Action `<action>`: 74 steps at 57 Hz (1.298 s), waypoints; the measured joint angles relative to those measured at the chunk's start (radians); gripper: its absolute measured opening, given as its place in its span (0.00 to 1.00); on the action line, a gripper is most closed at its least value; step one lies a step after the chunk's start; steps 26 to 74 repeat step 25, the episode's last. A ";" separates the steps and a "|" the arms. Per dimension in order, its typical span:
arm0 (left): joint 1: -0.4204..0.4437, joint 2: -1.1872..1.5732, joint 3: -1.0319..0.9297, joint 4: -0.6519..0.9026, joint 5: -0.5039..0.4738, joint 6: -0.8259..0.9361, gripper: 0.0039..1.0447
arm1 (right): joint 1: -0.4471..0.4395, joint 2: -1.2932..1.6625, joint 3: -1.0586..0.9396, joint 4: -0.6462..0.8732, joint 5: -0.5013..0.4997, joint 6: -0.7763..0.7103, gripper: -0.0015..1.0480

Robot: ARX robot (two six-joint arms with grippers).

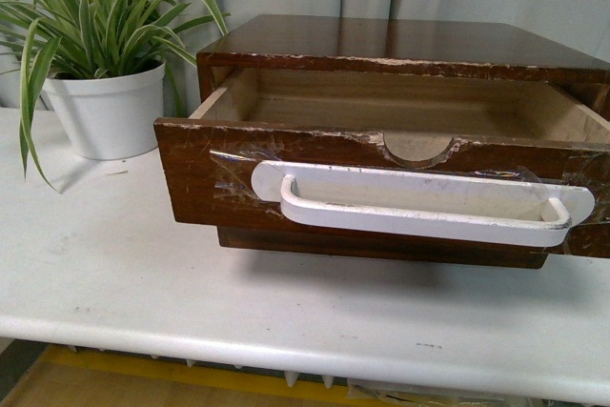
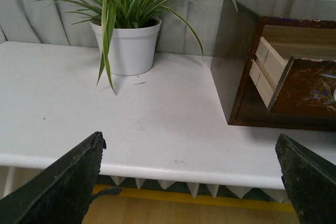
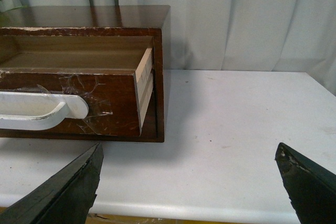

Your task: Open drawer

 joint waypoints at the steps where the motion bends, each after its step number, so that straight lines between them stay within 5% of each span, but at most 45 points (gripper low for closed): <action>1: 0.000 0.000 0.000 0.000 0.000 0.000 0.94 | 0.000 0.000 0.000 0.000 0.000 0.000 0.91; 74: 0.000 0.000 0.000 0.000 0.000 0.000 0.94 | 0.000 0.000 0.000 0.000 0.000 0.000 0.91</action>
